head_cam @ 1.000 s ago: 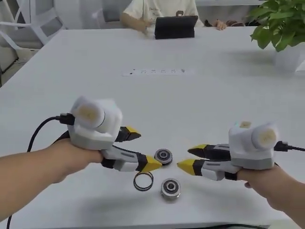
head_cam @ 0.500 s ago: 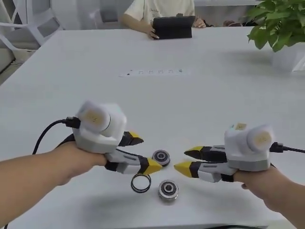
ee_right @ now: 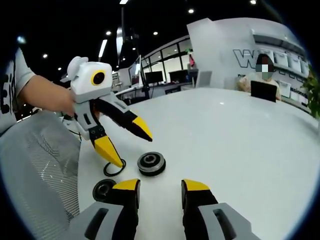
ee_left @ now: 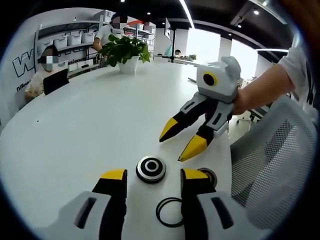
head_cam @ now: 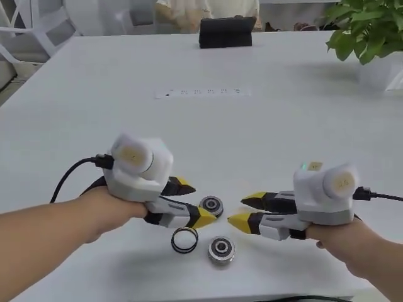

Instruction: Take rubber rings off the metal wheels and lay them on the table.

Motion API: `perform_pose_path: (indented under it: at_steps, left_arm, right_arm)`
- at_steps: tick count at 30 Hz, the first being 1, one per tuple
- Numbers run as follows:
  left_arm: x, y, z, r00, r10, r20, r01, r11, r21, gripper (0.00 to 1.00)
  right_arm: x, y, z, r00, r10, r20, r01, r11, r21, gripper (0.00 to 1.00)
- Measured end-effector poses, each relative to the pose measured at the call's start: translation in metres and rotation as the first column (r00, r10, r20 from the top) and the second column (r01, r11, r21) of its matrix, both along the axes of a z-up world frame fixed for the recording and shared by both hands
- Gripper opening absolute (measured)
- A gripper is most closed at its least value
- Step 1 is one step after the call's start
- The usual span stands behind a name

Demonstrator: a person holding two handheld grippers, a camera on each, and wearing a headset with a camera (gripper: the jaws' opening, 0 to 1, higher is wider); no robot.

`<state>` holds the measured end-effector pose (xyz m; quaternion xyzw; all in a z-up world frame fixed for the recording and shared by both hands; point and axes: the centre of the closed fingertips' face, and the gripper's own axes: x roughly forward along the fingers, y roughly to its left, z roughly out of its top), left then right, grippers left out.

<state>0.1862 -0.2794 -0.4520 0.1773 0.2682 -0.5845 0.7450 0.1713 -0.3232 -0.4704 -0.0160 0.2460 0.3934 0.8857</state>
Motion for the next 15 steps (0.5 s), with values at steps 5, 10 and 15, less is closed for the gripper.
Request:
perform_pose_path:
  at_steps: [5,10,15]
  left_arm:
    - [-0.0002,-0.0032,-0.0019,1.0,-0.009,0.0,0.009,1.0,0.002,0.35]
    - [-0.001,-0.0078,-0.0035,1.0,-0.026,0.0,0.026,1.0,0.001,0.3]
    - [0.0001,-0.0097,-0.0053,0.999,-0.034,0.004,0.034,0.999,0.006,0.24]
  right_arm:
    - [0.0011,-0.0009,-0.0017,1.0,0.0,-0.003,0.0,1.0,-0.001,0.31]
    - [0.0023,-0.0016,-0.003,1.0,-0.002,-0.005,0.002,1.0,0.001,0.31]
    - [0.003,-0.0015,-0.0031,1.0,-0.001,-0.005,0.001,1.0,0.002,0.31]
